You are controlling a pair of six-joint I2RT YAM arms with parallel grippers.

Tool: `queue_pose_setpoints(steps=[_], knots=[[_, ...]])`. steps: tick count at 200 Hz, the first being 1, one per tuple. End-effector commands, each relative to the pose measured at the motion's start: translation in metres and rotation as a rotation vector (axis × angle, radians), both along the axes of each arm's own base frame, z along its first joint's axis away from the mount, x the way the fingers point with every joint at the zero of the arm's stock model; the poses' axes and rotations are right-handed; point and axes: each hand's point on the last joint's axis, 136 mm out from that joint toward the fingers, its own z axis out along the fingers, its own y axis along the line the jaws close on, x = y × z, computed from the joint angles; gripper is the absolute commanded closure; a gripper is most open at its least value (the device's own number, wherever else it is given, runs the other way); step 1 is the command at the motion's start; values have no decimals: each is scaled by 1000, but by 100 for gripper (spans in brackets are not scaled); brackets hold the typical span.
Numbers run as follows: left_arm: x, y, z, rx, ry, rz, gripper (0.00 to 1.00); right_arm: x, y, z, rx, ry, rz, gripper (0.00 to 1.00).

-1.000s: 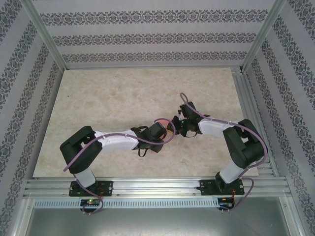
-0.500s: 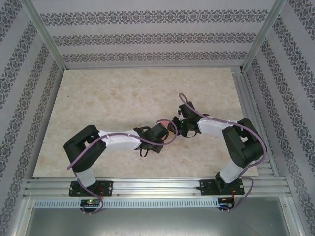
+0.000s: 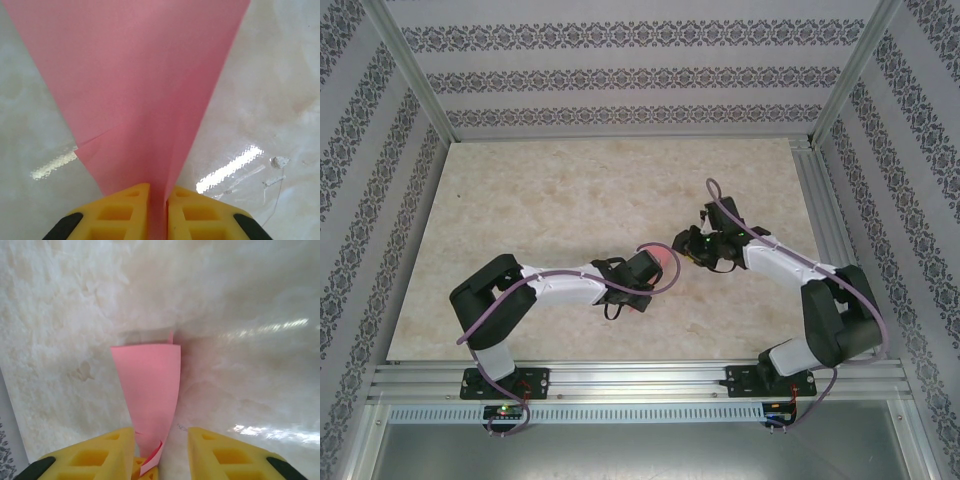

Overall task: Fold a paper plane with a square sheet of paper (fold left side to right side)
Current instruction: Fold the wing for the fifth time at the center of the table.

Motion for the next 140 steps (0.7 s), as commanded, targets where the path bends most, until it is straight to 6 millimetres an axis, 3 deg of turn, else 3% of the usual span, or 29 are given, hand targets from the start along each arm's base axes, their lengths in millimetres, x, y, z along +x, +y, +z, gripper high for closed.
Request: queue_pose_setpoints(steps=[1,26,61,140], knots=[[-1,-1,4,-80,38,26,84,-11,-15,-6,-53,-14,31,66],[4,-3,12,-175,68,41,86,-19,-13,-10,-37,-32,69,64],[9,-6,19,-307,117,63,89,-31,5,-17,25,-65,133,52],[22,-1,34,-518,175,148,96,-26,56,-29,60,-90,194,56]])
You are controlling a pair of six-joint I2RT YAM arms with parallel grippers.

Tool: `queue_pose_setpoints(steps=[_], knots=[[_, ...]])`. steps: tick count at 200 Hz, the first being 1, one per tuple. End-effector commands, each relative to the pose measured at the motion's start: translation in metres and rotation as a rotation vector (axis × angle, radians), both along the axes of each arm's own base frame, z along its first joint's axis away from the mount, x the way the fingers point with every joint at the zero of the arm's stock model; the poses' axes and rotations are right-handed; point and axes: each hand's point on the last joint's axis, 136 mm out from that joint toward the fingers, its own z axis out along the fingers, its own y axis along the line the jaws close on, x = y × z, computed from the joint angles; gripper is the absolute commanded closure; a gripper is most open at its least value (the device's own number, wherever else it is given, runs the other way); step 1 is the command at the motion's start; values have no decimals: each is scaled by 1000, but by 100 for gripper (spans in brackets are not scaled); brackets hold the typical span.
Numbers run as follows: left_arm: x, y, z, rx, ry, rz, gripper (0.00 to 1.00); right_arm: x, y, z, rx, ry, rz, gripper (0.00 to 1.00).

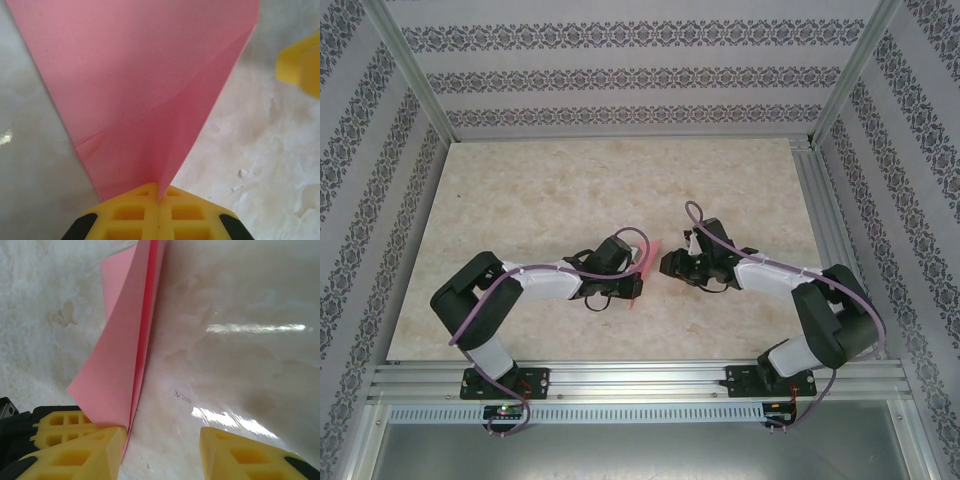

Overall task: Fold a paper plane with a square sheet of paper (fold left side to right side)
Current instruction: Fold the wing for the fifth time at the center of the table.

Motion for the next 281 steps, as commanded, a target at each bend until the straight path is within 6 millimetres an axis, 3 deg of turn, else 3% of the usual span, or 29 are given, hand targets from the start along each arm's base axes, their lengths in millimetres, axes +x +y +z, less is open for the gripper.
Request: queue_pose_setpoints(steps=[1,62,169,281], knots=[[10,-7,24,-142,-9,37,96,15,20,7,45,-47,5,56],[13,-4,25,-221,24,66,99,19,48,-1,52,-35,46,55],[12,-11,6,-254,97,75,99,22,49,-16,2,4,43,61],[11,-8,-9,-280,136,118,100,27,54,-19,7,14,48,68]])
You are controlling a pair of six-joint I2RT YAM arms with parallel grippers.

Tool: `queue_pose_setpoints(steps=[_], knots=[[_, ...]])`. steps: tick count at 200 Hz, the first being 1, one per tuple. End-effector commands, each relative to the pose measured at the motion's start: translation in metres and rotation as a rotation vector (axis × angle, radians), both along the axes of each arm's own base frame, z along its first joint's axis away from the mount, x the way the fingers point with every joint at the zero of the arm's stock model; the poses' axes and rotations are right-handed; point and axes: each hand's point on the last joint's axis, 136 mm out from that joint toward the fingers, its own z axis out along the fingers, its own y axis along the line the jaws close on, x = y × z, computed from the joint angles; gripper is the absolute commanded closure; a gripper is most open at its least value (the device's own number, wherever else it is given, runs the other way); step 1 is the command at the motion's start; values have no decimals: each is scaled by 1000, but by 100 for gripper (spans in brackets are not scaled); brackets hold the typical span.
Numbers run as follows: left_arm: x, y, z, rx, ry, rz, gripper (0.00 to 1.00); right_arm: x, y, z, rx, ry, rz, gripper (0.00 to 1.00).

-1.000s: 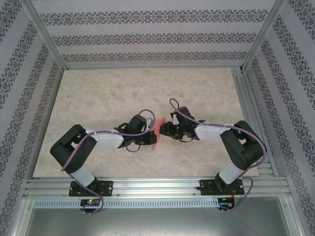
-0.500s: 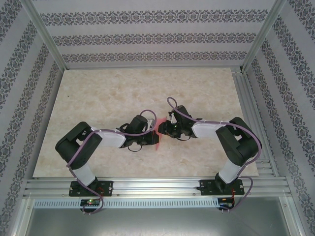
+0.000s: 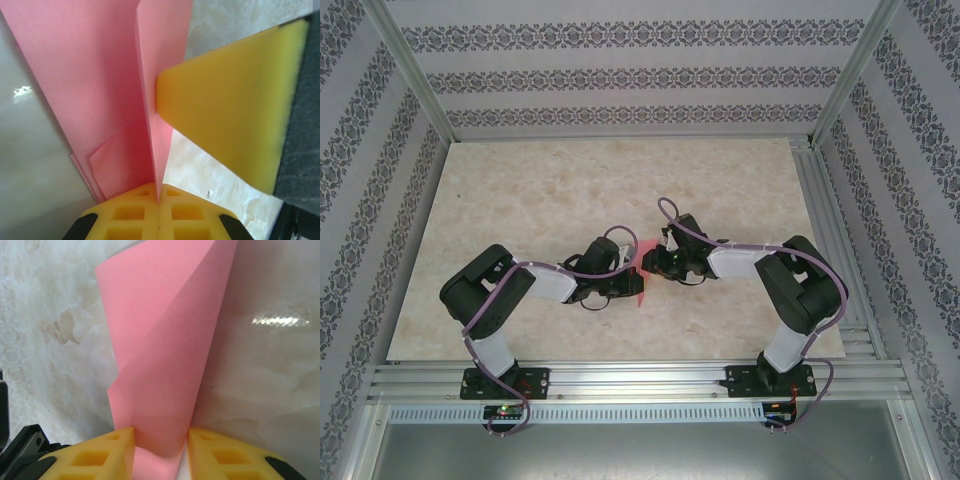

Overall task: Fold a paper plane with a square sheet of paper (fold left side to right side)
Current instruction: Fold the wing for the fifth time at the center of the table.

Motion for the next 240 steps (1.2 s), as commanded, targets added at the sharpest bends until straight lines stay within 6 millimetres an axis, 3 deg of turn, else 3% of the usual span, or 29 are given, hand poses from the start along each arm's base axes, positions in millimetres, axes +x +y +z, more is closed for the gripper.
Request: queue_pose_setpoints(steps=[1,53,184,214,240], knots=[[4,2,-3,-28,10,22,100,6,7,4,5,-17,7,68],[4,2,-4,-34,15,23,100,5,5,-7,-29,16,5,67],[1,8,13,-28,-7,26,70,-1,-5,-29,-115,87,-5,69],[2,15,24,-30,-22,37,68,-1,-6,-28,-116,86,-5,69],[9,33,43,-46,-53,73,69,-1,-6,-27,-116,80,-2,69]])
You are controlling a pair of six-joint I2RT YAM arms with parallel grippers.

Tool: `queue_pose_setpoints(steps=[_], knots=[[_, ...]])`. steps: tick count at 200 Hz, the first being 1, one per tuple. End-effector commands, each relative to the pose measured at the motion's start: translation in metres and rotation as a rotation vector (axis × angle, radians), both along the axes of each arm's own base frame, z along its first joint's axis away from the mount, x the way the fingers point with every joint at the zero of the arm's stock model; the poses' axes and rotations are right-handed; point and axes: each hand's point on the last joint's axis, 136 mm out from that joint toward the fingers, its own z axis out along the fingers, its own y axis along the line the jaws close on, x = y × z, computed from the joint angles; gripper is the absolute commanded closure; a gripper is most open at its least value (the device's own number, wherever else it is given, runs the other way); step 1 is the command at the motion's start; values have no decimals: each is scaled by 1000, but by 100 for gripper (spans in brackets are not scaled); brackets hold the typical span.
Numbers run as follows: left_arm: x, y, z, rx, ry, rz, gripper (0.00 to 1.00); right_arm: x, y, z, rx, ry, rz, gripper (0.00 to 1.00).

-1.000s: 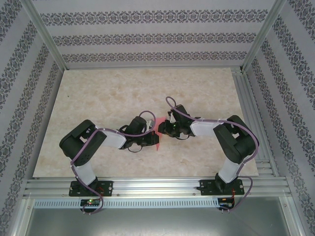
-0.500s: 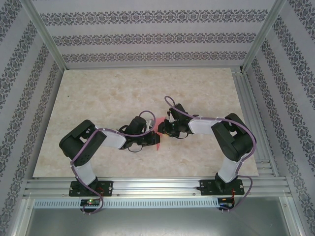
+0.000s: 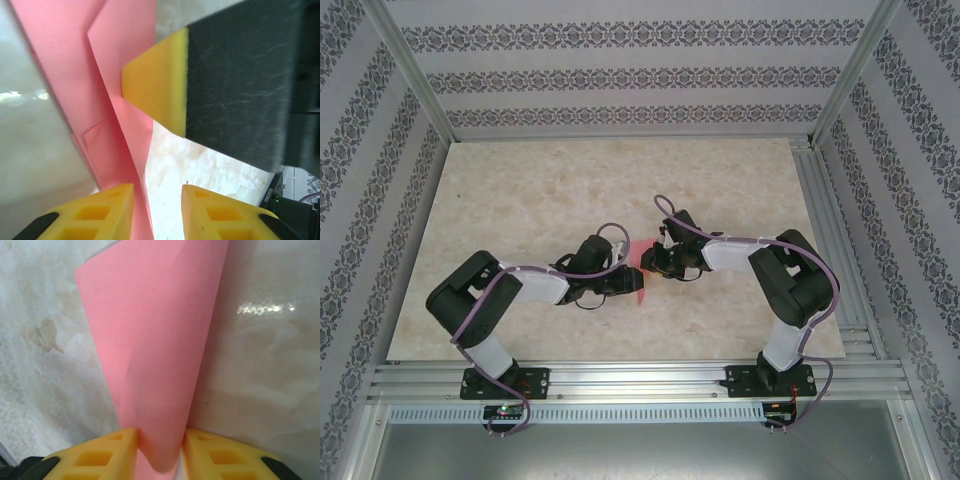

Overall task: Fold a paper plane with a square sheet of paper (fold left side to right side)
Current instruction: Fold the wing for the fifth time at the center of the table.

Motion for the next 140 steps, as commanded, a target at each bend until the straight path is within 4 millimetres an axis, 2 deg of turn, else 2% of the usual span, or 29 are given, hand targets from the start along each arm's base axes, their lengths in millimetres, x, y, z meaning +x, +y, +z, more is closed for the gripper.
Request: queue_pose_setpoints(steps=[1,18,42,91,140], knots=[[8,21,17,3,-42,34,69,-5,-7,-18,-67,17,3,69],[16,32,29,-2,-54,53,71,-4,-7,-17,-63,12,5,69],[30,35,37,-31,-40,54,75,-5,-7,-16,-63,9,5,69],[56,22,23,-52,32,54,79,-4,-6,-14,-57,1,9,69],[64,9,-3,-76,132,47,84,-5,-6,-13,-55,1,9,68]])
